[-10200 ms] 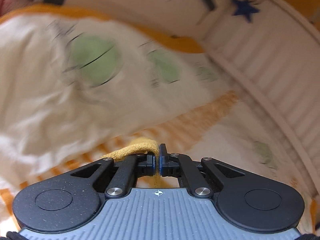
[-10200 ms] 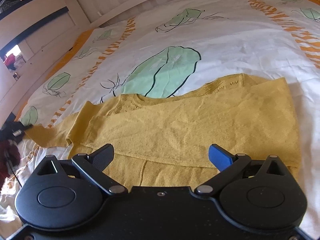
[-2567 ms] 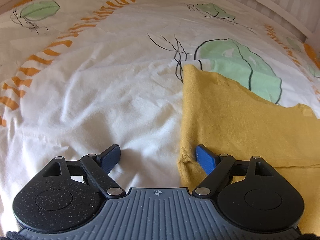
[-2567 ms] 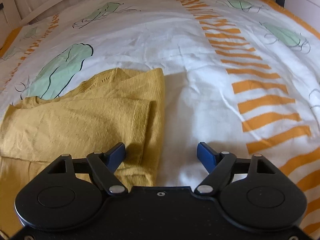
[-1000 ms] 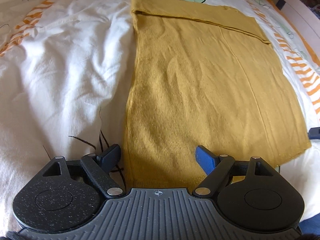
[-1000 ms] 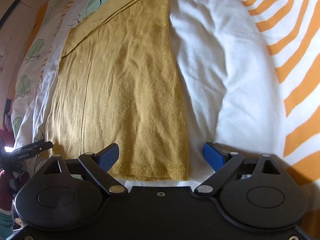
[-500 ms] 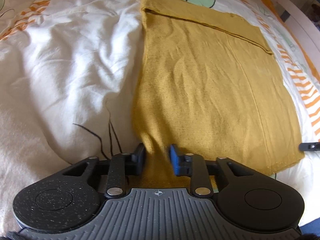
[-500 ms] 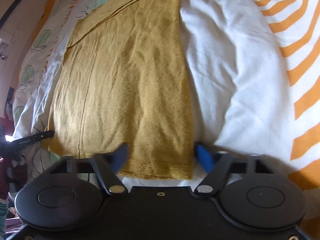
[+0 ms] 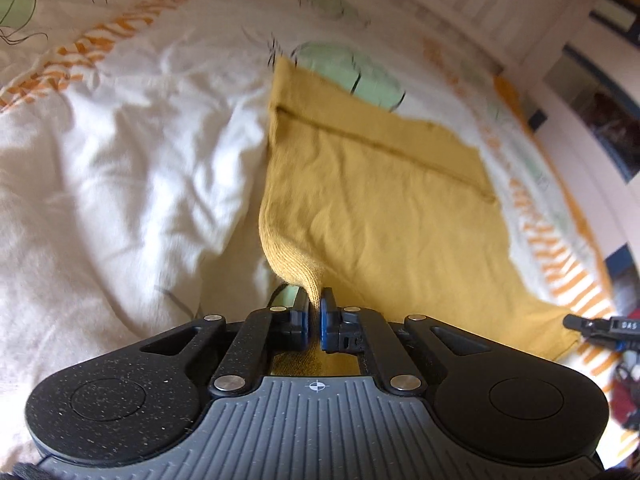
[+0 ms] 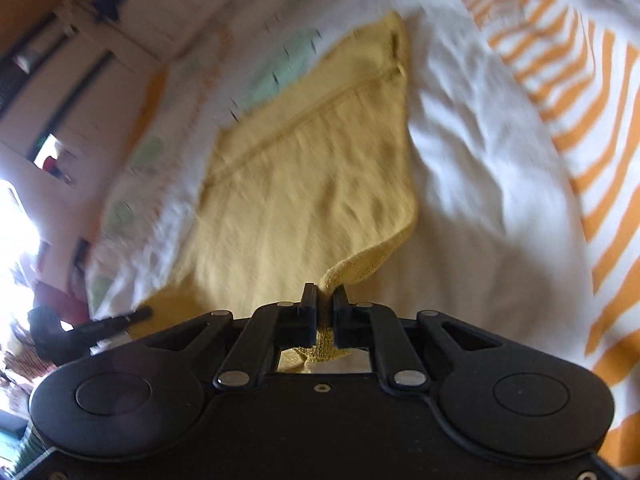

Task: Fold small clothes
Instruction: 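Pinch the sweater hem with both grippers and lift it up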

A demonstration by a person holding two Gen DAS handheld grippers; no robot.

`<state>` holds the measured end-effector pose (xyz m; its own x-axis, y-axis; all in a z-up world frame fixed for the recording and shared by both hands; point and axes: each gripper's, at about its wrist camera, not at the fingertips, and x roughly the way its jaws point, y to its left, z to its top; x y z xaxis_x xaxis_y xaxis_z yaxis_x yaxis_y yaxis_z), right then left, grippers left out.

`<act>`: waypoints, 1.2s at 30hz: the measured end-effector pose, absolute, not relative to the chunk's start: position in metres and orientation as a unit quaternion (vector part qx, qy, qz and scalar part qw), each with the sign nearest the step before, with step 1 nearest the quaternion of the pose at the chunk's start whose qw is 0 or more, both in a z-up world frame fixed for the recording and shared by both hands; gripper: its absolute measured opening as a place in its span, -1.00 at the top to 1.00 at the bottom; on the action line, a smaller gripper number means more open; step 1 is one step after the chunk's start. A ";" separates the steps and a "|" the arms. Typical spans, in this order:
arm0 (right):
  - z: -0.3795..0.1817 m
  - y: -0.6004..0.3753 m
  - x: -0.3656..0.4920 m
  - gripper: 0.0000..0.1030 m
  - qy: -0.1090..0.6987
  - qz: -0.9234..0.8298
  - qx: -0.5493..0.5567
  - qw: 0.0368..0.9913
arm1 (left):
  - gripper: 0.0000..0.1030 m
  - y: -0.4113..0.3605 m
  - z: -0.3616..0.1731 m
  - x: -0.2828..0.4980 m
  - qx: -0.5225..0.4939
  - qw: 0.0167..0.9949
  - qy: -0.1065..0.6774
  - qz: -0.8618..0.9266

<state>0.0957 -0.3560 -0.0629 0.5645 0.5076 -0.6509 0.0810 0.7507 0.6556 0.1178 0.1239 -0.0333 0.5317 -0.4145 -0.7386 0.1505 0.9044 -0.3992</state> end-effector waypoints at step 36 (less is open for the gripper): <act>-0.056 -0.412 0.277 0.72 0.283 0.061 0.404 0.868 | 0.92 0.095 -0.012 0.320 -0.269 0.896 0.326 -0.137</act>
